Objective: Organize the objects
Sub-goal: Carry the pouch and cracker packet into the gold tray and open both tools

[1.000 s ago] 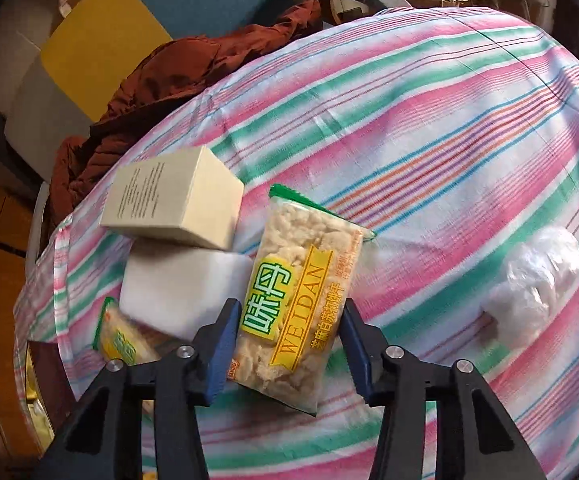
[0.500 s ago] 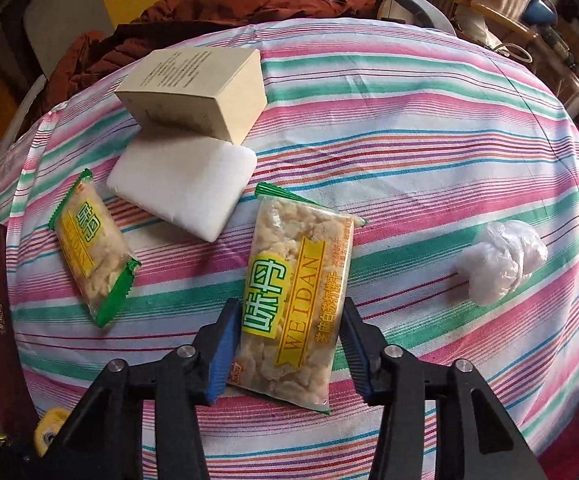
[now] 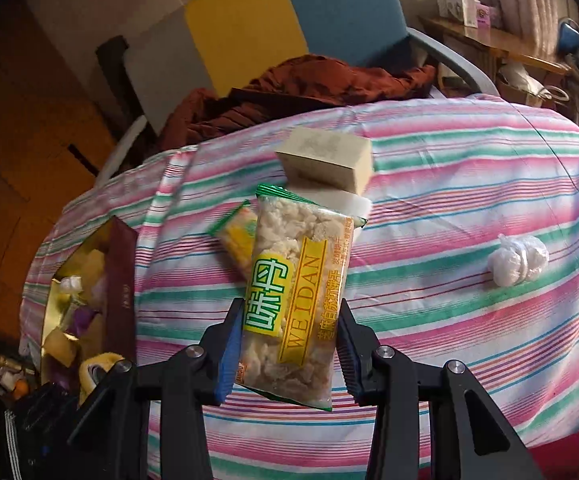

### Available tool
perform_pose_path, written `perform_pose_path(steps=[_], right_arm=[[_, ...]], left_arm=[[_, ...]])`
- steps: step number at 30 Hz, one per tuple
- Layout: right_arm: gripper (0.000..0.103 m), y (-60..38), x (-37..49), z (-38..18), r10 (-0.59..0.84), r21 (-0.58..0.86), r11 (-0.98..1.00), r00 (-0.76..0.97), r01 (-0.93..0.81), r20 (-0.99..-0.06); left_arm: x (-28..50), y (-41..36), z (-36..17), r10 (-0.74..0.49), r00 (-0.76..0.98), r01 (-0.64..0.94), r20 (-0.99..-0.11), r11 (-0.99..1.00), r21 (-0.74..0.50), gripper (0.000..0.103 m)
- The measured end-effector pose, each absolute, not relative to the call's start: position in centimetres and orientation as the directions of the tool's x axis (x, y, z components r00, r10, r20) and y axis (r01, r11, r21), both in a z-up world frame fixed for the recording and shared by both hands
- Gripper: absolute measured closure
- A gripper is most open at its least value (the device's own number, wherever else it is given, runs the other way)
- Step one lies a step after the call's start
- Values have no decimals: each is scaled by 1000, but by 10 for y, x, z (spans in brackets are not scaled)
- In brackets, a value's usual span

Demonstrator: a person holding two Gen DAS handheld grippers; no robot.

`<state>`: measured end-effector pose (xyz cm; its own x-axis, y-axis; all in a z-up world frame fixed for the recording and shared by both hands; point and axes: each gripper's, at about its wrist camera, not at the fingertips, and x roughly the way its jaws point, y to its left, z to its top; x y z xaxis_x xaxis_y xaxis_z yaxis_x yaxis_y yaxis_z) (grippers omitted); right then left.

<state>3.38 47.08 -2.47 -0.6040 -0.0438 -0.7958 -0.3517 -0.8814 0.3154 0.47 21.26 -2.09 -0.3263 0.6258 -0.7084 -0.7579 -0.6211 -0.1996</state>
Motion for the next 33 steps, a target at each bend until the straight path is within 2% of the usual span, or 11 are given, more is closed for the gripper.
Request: perform_pose_path(steps=[6,13,16,18,20,21,22,28,29,31,33], right_arm=[[60,406,15,-3,-163,368,-910,-651,-192,-741],[60,315,-35,4,-339,414,-910,-621,27,-707],[59,269,-55,1,-398,411,-905,-575,115,-715],[55,243,-64,-5,-427,413,-898,-534,155,-729],[32,219,-70,-11,-437,403,-897,-508,183,-742],[17,211,-71,-13,-425,386,-903,-509,187,-749],[13,203,-72,-15,-411,367,-911,-512,190,-755],[9,177,-50,-14,-222,126,-972,-599,199,-770],[8,175,-44,-10,-193,81,-976,-635,202,-748],[0,173,-30,-1,-115,-24,-984,-729,177,-675],[0,173,-14,6,-62,-94,-985,-814,142,-577]], left_arm=[[-18,143,-6,585,-432,-639,-686,-736,-225,62],[-35,64,-26,468,-511,-471,-721,-854,-221,62],[-41,42,-42,422,-507,-403,-752,-887,-225,52],[-44,28,-50,383,-517,-350,-765,-911,-219,47],[-44,16,-51,371,-531,-325,-762,-920,-221,45],[-44,11,-51,362,-541,-313,-759,-924,-218,45],[-44,7,-51,354,-553,-302,-755,-929,-214,44],[-42,-10,-37,286,-642,-234,-711,-957,-173,44],[-41,-13,-34,271,-658,-219,-703,-961,-166,44],[-38,-15,-27,251,-680,-202,-688,-967,-153,44],[-40,-17,-20,231,-705,-188,-670,-973,-137,44]])
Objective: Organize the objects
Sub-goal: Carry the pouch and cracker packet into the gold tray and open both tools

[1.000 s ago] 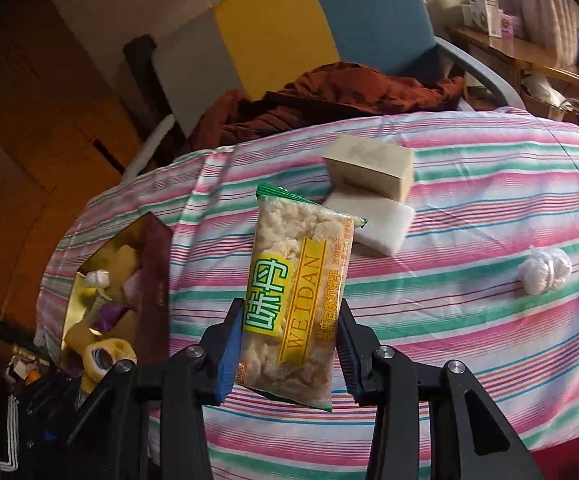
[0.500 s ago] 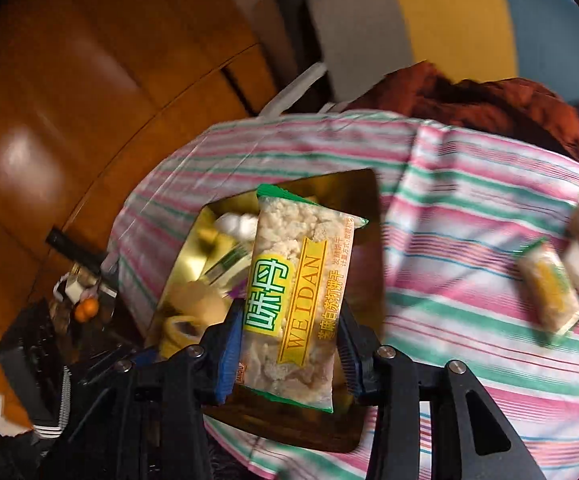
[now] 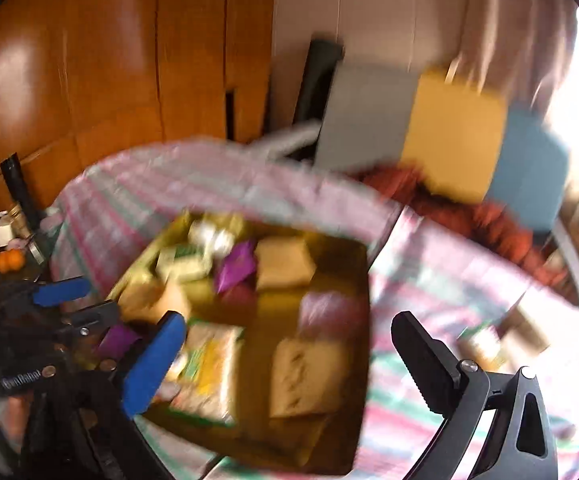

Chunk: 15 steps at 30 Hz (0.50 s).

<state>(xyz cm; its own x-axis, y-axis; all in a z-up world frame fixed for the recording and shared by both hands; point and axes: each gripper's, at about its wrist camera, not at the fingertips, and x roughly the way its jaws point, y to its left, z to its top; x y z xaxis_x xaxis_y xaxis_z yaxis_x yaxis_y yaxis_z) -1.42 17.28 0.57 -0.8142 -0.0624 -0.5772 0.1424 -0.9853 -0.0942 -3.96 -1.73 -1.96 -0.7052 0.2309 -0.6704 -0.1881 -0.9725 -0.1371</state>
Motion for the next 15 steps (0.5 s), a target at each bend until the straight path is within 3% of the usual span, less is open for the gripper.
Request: perform_pose_path(steps=[2,5,12,15], right_arm=[[0,169,-6,4,27,-171,-983,-858,71,-513],[0,166,-10,-8,37,-173,-982,-816,78,-577],[0,171,-7,-24,74,-161,-986,-772,38,-631],[0,183,-2,-30,9,-92,-993,-739,71,-673]], left_arm=[[-39,-18,-13,214,-724,-177,-656,-977,-123,44],[-36,-18,-6,185,-743,-162,-643,-982,-96,44],[-27,-12,3,120,-781,-134,-613,-991,-23,41],[-26,-8,1,125,-776,-148,-618,-989,-15,40]])
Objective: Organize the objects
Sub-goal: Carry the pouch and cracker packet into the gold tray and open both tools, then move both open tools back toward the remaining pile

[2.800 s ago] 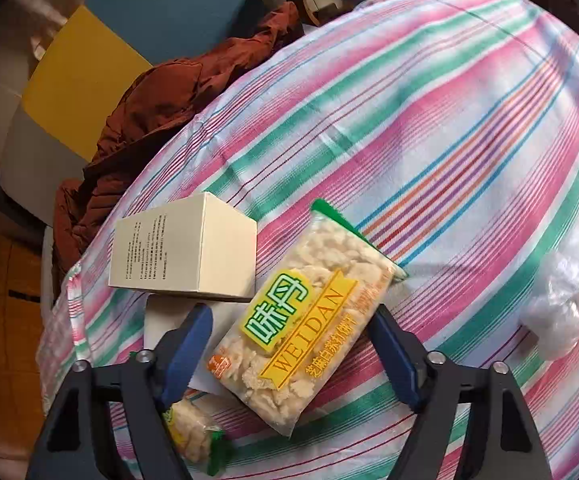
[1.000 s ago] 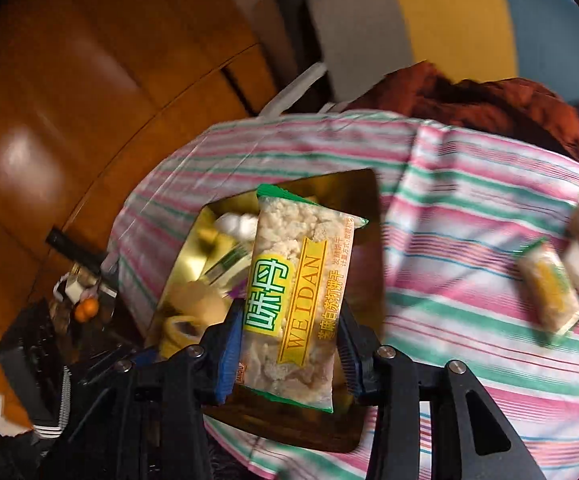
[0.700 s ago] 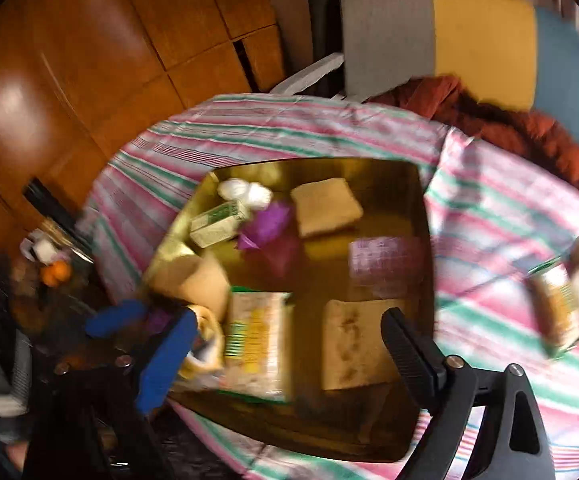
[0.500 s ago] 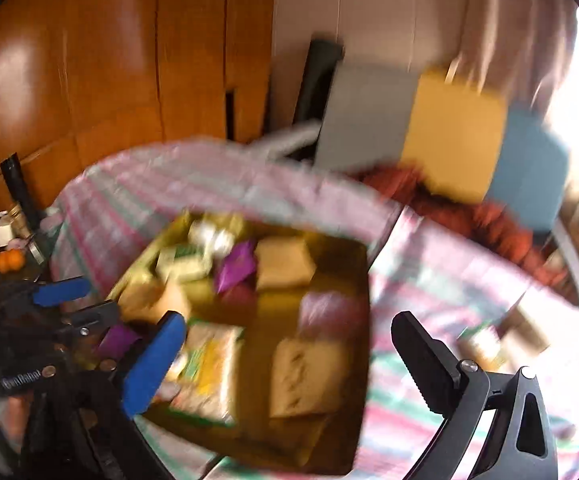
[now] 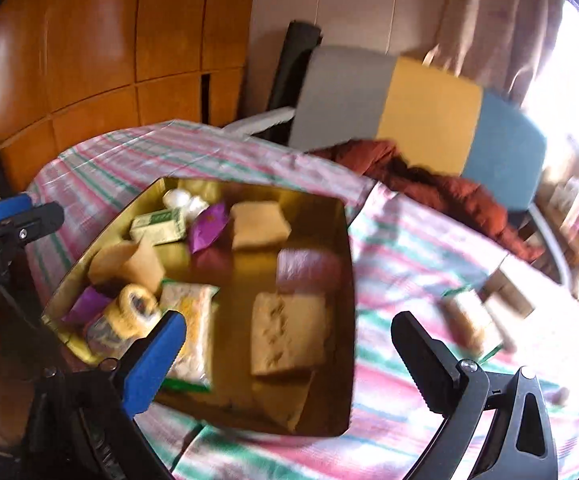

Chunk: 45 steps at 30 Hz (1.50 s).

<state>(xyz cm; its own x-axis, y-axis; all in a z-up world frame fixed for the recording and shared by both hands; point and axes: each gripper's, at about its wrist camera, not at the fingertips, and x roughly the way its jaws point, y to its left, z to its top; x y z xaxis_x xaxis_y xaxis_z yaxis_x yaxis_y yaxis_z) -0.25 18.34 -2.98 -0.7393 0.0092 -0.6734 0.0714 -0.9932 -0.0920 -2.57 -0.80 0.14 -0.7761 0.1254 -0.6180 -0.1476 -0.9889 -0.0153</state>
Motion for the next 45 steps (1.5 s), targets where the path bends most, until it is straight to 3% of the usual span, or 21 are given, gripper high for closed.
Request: perform_pose_path(steps=[9,18,23,30,39,45], right_arm=[[0,211,15,-37,-115,119,-992,-743,48,-660],[0,228,23,-31,-22,71,-997,-764,-31,-645],[0,252,20,-30,-1,95,-992,-743,-84,-669],[0,298,19,-20,38,119,-980,-735,-161,-678],[0,417,29,0,195,153,-909,-720,-387,-666],[0,505,47,-19,327,190,-784,-653,-591,-683]], left_arm=[[-28,3,-9,111,-742,-156,-661,-988,8,40],[-35,8,-19,186,-665,-208,-723,-976,-60,40],[-36,11,-18,233,-644,-227,-729,-968,-109,31],[-45,29,-3,361,-592,-312,-720,-927,-209,29],[-48,97,12,465,-504,-474,-728,-853,-217,29],[-55,161,24,531,-407,-572,-743,-783,-247,29]])
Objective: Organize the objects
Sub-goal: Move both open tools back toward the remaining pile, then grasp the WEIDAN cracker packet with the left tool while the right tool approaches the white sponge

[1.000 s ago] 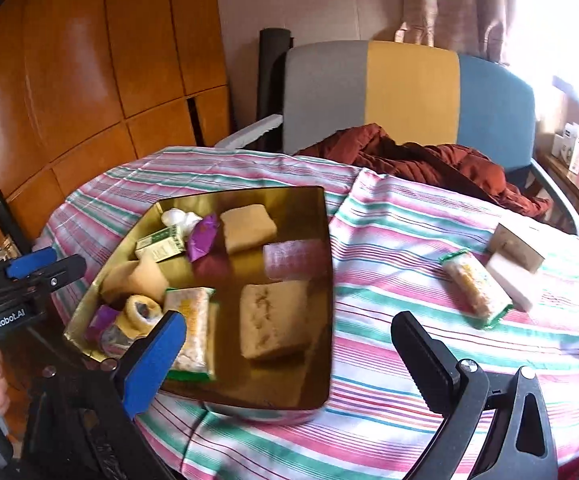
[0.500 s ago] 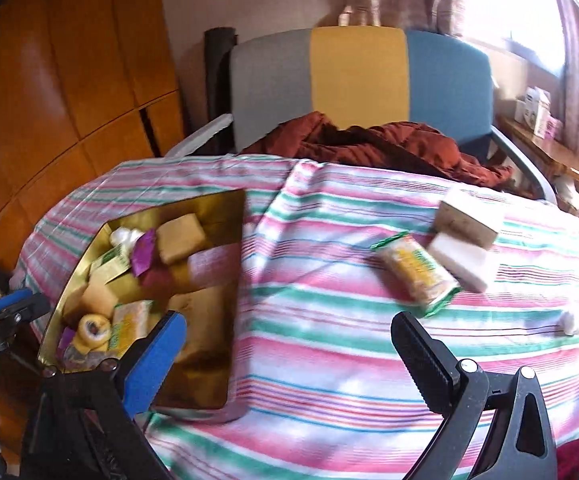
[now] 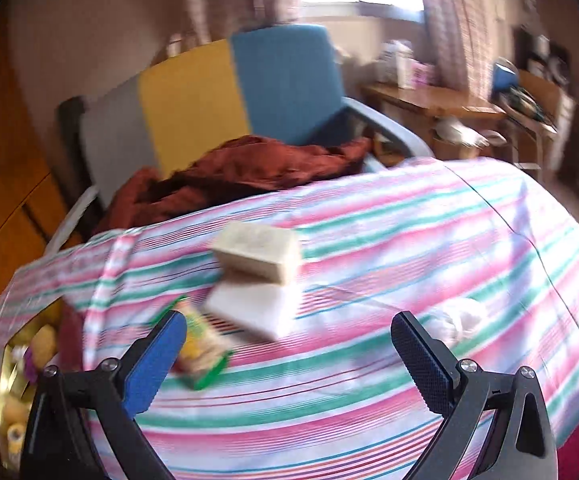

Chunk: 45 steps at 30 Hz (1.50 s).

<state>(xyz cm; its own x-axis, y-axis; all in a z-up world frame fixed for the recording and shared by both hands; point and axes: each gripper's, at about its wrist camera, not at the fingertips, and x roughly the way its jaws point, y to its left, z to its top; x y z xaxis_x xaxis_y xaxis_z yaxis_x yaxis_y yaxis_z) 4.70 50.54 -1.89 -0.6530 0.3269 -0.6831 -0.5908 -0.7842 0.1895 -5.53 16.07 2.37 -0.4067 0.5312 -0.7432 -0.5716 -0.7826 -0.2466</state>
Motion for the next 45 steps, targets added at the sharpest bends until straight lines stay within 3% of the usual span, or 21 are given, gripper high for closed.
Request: perform_pose_path(steps=[5,12,19,30,37,45], right_arm=[[0,554,68,-37,285,377,-617,-643,-691,-711],[0,552,69,-36,210,433,-627,-676,-648,-707],[0,570,97,-22,285,521,-531,-719,-669,-634],[0,596,120,-31,279,646,-378,-747,-664,-604],[0,595,116,-34,263,643,-388,-748,-660,-610],[0,595,114,-38,250,636,-384,-738,-670,-626]], left_arm=[[-69,222,15,561,-287,-594,-777,-740,-315,29],[-88,302,-20,511,-172,-585,-842,-741,-330,30],[-129,350,-70,471,-70,-437,-879,-807,-397,30],[-157,392,-109,390,-95,-357,-916,-872,-335,30],[-151,399,-110,389,-167,-455,-906,-846,-279,29],[-129,411,-112,316,-237,-617,-919,-779,-109,30]])
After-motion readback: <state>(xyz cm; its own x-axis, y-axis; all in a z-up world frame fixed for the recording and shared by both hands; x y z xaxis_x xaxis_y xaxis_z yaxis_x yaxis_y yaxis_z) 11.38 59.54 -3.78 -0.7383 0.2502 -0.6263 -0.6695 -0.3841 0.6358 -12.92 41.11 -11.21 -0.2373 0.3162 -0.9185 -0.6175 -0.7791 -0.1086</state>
